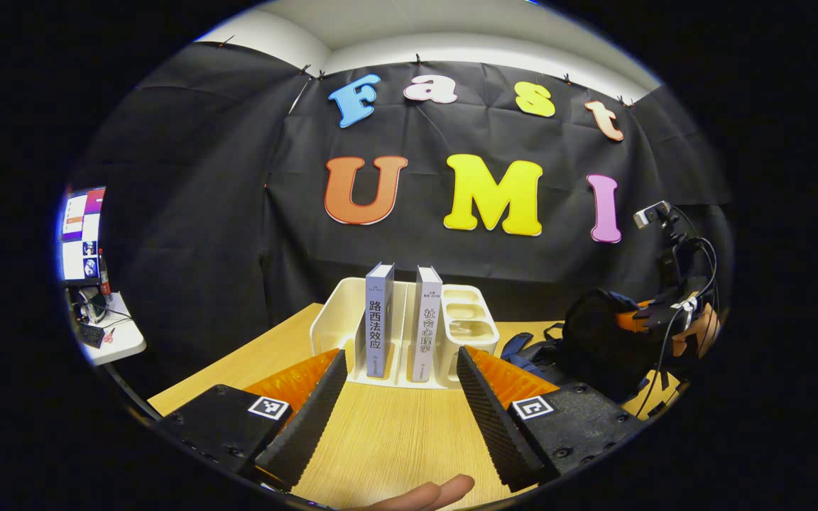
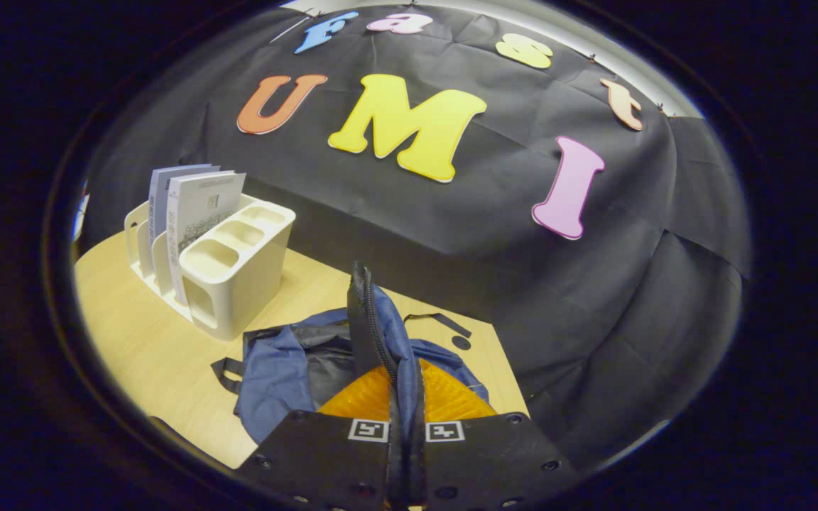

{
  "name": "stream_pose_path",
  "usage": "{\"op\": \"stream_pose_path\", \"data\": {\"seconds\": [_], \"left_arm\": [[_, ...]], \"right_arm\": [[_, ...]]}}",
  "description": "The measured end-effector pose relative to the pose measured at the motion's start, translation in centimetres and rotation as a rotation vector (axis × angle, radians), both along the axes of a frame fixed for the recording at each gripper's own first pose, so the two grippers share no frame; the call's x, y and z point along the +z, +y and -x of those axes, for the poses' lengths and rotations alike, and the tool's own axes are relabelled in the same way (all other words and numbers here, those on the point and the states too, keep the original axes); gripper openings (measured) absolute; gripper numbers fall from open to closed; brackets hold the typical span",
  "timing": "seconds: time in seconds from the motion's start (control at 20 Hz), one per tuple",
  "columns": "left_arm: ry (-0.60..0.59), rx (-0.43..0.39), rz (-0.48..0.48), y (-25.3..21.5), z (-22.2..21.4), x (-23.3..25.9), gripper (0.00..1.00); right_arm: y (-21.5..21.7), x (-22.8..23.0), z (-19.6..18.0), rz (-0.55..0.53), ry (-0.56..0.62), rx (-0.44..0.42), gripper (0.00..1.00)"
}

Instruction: Open the schoolbag, grab two books from the bookshelf and put them into the schoolbag.

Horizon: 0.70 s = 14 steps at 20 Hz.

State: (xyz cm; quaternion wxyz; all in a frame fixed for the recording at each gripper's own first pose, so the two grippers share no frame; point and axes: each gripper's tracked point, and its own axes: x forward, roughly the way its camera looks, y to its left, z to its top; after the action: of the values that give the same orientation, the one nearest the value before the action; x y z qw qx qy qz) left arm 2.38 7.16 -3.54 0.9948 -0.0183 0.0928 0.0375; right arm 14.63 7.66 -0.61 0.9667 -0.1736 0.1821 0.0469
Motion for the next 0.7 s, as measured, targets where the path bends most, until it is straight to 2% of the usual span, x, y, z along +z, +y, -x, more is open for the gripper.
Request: {"op": "stream_pose_path", "data": {"seconds": [0.25,0.55,0.7], "left_arm": [[0.019,-0.01,-0.015,-0.2,-3.2,1.7,0.98],[0.043,-0.066,-0.079,-2.0,-9.6,3.3,0.98],[0.08,-0.086,-0.076,-3.1,-13.2,3.2,0.98]], "right_arm": [[-2.7,2.7,-1.1,-0.039,-0.03,0.007,0.04],[-5.2,4.2,-2.2,-0.078,-0.033,0.029,0.04],[-6.2,4.3,-2.6,-0.096,-0.027,0.046,0.04]]}}
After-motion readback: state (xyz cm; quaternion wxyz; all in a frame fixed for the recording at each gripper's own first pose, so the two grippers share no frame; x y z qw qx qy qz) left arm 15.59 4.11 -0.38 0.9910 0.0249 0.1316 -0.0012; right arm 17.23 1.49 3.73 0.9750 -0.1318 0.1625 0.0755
